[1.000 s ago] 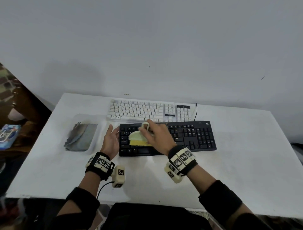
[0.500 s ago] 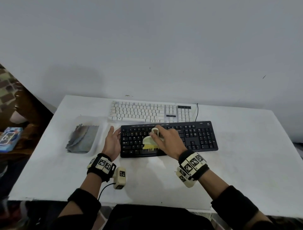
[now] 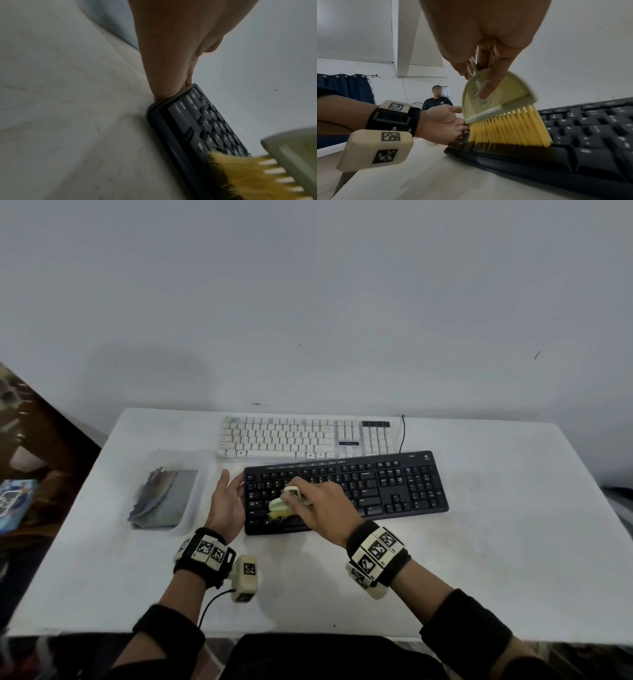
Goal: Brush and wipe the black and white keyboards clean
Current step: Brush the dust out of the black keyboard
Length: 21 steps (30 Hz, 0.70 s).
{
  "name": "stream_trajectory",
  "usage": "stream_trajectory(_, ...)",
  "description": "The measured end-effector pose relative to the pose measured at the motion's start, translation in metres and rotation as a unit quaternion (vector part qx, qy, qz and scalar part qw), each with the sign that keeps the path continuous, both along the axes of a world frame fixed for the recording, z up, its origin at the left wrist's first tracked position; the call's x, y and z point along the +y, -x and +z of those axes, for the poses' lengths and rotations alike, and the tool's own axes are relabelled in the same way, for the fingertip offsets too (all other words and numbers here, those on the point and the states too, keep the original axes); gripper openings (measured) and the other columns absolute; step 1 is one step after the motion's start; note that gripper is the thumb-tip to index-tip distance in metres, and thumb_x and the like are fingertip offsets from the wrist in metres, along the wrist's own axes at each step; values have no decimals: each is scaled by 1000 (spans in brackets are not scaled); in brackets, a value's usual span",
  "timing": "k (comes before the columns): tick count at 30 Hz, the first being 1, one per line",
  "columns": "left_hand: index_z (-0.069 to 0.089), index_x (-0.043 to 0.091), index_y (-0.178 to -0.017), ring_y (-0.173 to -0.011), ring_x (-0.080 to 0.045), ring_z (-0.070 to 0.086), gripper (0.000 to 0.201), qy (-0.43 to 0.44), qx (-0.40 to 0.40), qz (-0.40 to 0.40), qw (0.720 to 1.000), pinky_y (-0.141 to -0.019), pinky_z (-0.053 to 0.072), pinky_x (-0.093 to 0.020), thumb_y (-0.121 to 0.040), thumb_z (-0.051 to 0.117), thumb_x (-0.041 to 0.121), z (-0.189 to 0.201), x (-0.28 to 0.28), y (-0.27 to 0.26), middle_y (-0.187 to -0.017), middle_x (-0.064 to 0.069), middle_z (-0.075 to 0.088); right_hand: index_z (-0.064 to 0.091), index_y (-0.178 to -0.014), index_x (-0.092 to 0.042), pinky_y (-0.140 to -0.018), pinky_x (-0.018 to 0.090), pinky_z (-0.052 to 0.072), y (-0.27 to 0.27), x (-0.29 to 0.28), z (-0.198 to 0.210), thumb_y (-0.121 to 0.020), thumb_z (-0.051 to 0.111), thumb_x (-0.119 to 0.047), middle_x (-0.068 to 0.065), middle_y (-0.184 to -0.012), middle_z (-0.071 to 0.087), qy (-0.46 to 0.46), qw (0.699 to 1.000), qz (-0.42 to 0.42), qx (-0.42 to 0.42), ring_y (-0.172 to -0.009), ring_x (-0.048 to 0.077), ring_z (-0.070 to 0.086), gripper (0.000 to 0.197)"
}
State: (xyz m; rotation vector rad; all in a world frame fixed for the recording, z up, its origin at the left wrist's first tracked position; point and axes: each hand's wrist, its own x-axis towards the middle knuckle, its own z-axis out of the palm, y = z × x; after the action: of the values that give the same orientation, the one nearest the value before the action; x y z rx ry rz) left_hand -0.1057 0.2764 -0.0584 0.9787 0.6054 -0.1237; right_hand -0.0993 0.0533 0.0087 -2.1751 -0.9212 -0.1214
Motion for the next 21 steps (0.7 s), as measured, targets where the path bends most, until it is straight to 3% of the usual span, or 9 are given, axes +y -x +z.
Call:
stream_trajectory(8, 48, 10, -150, -133, -26, 56, 65, 13, 1, 2, 1000, -96, 48, -42, -109, 25, 56, 6, -3, 3, -144, -12, 60, 59, -98, -16, -49, 29, 49, -11, -47, -5, -104, 51, -37, -6, -67, 67, 23, 998, -60, -2, -50, 9, 58, 23)
stream_trajectory(13, 47, 10, -151, -131, -24, 56, 65, 14, 1, 0, 1000, -96, 48, -41, -109, 24, 55, 8, -3, 3, -146, -12, 58, 58, -94, -18, -48, 27, 47, -13, -75, -4, -102, 52, -39, -8, -65, 65, 24, 996, -86, -15, -51, 10, 56, 23)
stream_trajectory(18, 47, 10, -151, -129, -23, 57, 64, 17, -1, -3, 1000, -95, 48, -40, -110, 24, 54, 11, -4, 3, -145, -12, 59, 59, -95, -19, -48, 35, 49, -11, -84, -2, -102, 54, -38, -8, -66, 65, 27, 993, -109, -25, -51, 12, 58, 20)
stream_trajectory(21, 48, 11, -150, -130, -24, 57, 64, 21, -1, 1, 1000, -95, 49, -41, -109, 25, 55, 9, -3, 3, -144, -12, 59, 61, -95, -17, -48, 29, 50, -7, -71, 10, -102, 56, -36, -8, -69, 67, 3, 994, -105, -38, -53, 10, 59, 21)
